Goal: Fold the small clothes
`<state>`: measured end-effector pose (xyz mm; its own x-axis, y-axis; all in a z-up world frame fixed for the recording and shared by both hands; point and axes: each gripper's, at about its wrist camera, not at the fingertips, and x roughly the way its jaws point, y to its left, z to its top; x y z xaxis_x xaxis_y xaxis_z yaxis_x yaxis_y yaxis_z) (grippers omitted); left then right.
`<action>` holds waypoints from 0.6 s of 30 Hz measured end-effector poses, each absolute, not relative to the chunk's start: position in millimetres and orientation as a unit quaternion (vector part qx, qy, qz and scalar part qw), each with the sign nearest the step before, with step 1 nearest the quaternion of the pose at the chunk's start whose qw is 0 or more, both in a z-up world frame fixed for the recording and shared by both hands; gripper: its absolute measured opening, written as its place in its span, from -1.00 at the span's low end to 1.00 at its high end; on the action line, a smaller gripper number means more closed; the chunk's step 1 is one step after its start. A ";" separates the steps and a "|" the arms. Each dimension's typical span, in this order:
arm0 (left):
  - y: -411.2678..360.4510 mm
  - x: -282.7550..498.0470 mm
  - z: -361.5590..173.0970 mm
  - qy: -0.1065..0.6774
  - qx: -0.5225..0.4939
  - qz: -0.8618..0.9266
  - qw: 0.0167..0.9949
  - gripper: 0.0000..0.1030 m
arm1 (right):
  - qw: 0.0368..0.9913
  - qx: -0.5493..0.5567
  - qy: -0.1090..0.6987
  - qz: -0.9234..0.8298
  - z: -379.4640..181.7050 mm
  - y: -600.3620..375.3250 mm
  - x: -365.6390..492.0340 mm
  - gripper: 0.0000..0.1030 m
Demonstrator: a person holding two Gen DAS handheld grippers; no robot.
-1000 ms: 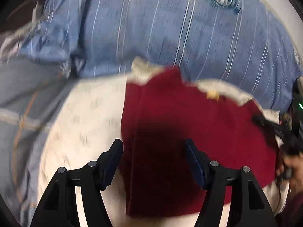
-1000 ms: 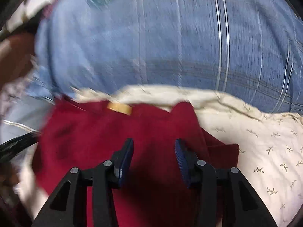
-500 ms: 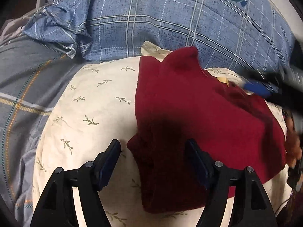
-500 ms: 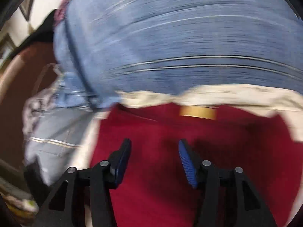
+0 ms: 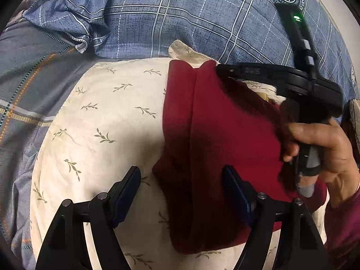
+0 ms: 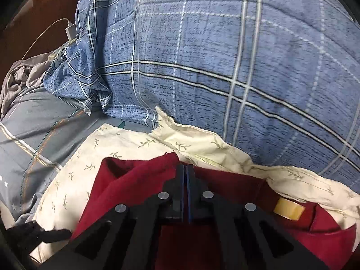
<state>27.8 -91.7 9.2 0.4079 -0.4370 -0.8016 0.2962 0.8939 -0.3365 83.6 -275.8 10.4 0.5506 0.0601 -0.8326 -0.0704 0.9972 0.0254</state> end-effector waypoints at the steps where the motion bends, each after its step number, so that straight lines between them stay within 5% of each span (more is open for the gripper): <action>1: -92.4 27.8 8.9 0.497 -0.070 -0.219 0.837 0.47 | 0.880 -0.008 0.473 0.029 4.7 -273.7 86.0 -1.00; 6: -95.6 25.5 9.1 0.491 -0.063 -0.217 0.841 0.47 | 0.882 0.022 0.471 0.013 -0.6 -280.9 85.1 -0.96; 9: -96.0 25.1 9.6 0.491 -0.065 -0.214 0.842 0.47 | 0.883 0.083 0.460 0.029 19.3 -296.3 70.5 -0.48; 10: -96.1 25.3 9.7 0.492 -0.066 -0.214 0.841 0.47 | 0.881 0.106 0.460 0.038 24.2 -300.2 67.5 -0.05; 11: -96.1 25.4 9.6 0.492 -0.066 -0.214 0.841 0.47 | 0.878 0.130 0.459 0.043 28.7 -303.8 64.4 0.11; 18: -94.1 25.2 10.3 0.491 -0.068 -0.214 0.842 0.48 | 0.842 0.187 0.501 0.067 19.1 -280.7 81.5 0.11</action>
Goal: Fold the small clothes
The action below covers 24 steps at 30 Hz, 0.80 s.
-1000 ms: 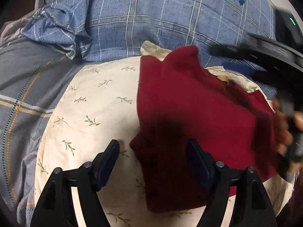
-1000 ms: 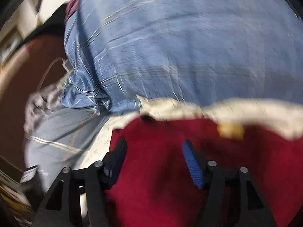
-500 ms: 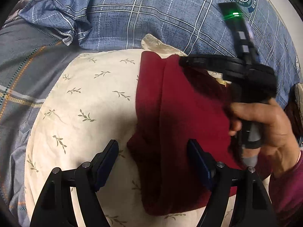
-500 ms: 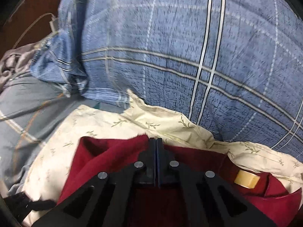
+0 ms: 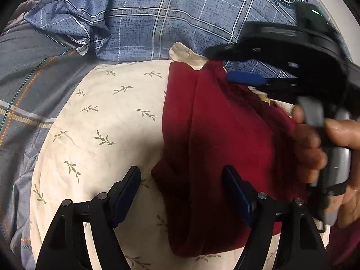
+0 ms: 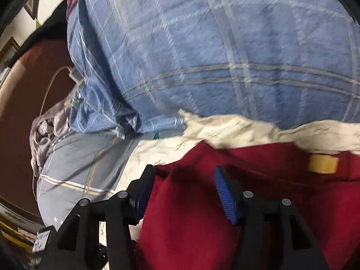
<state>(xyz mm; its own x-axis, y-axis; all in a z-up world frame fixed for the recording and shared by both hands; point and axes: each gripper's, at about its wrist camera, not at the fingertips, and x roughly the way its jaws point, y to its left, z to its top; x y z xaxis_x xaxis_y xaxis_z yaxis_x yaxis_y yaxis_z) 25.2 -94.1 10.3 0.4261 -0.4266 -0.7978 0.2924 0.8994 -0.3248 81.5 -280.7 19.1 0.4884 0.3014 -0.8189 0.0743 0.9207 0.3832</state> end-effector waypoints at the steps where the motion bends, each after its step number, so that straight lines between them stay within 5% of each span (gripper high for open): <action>1: -93.6 25.4 10.3 0.491 -0.068 -0.214 0.842 0.49 | 0.842 0.171 0.508 0.055 13.6 -273.3 87.0 0.07; 4: -91.3 25.9 11.3 0.491 -0.073 -0.213 0.842 0.49 | 0.848 0.115 0.516 0.023 5.2 -260.8 94.0 -0.89; 13: -94.0 26.6 13.1 0.480 -0.075 -0.204 0.850 0.47 | 0.858 0.102 0.500 0.054 -10.1 -248.1 98.9 -0.89; 16: -95.3 25.6 12.4 0.478 -0.068 -0.202 0.852 0.50 | 0.855 0.134 0.497 0.069 -3.6 -261.3 84.9 -0.70; 17: -95.3 25.1 12.5 0.477 -0.067 -0.202 0.852 0.50 | 0.856 0.148 0.489 0.074 4.3 -268.8 74.4 -0.37; 19: -95.7 24.6 12.2 0.476 -0.065 -0.202 0.853 0.50 | 0.864 0.151 0.474 0.069 19.4 -283.4 51.3 -0.02; 24: -94.9 21.1 13.4 0.474 -0.060 -0.201 0.855 0.49 | 0.891 0.101 0.442 -0.028 47.4 -344.3 -21.5 -0.04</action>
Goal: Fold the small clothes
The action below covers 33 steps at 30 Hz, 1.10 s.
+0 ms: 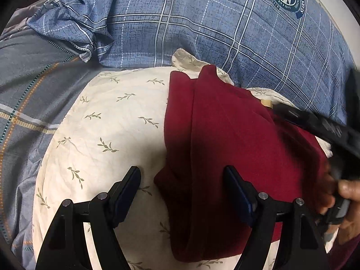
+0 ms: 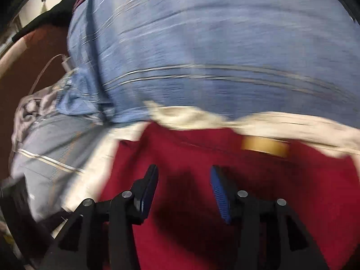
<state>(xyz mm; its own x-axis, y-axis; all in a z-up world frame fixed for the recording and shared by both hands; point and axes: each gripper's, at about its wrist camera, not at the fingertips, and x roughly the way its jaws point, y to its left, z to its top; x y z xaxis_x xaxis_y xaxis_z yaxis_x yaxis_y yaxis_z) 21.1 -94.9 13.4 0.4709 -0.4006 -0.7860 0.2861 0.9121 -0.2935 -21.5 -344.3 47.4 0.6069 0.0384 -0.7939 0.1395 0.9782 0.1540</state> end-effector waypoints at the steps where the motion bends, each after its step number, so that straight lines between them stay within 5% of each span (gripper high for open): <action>1: -95.2 20.7 13.8 0.473 -0.059 -0.200 0.856 0.49 | 0.892 0.092 0.437 -0.067 52.3 -363.5 -37.0 -0.04; 13: -101.5 18.8 9.9 0.466 -0.039 -0.188 0.864 0.59 | 0.843 0.155 0.455 -0.242 15.4 -494.1 -70.7 -0.11; 33: -107.5 -1.4 22.8 0.428 -0.010 -0.205 0.880 0.56 | 0.898 0.119 0.404 -0.127 74.1 -385.9 -105.4 0.09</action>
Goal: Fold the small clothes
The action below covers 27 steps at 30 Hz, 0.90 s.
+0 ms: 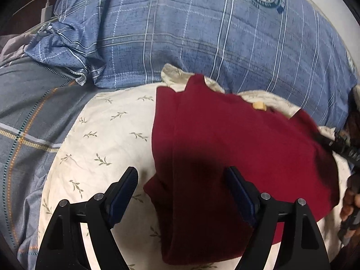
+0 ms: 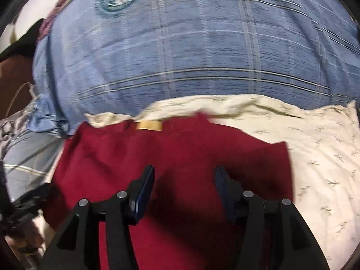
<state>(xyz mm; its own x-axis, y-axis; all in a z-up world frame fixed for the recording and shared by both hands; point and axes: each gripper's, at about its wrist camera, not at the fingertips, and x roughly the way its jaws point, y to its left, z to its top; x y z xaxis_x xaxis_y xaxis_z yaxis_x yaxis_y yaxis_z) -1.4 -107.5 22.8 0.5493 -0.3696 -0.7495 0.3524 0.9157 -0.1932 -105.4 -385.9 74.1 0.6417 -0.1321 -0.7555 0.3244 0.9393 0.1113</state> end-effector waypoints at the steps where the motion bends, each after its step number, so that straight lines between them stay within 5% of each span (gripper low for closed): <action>1: -109.5 -0.6 21.1 0.431 -0.007 -0.203 0.879 0.56 | 0.901 0.113 0.400 -0.123 73.8 -383.4 -101.0 0.09; 14: -121.2 9.6 12.7 0.444 0.002 -0.201 0.873 0.59 | 0.871 0.001 0.477 -0.117 16.8 -356.9 -24.8 -0.01; 27: -120.1 8.6 15.4 0.445 0.004 -0.203 0.872 0.57 | 0.871 0.072 0.470 -0.122 38.5 -371.8 -50.0 0.07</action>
<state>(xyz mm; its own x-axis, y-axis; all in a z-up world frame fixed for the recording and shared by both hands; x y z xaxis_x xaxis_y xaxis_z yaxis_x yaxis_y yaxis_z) 8.6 -120.1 15.4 0.5204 -0.3511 -0.7784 0.3580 0.9173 -0.1744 -50.0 -371.8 38.5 0.5280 -0.1447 -0.8369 0.2804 0.9598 0.0110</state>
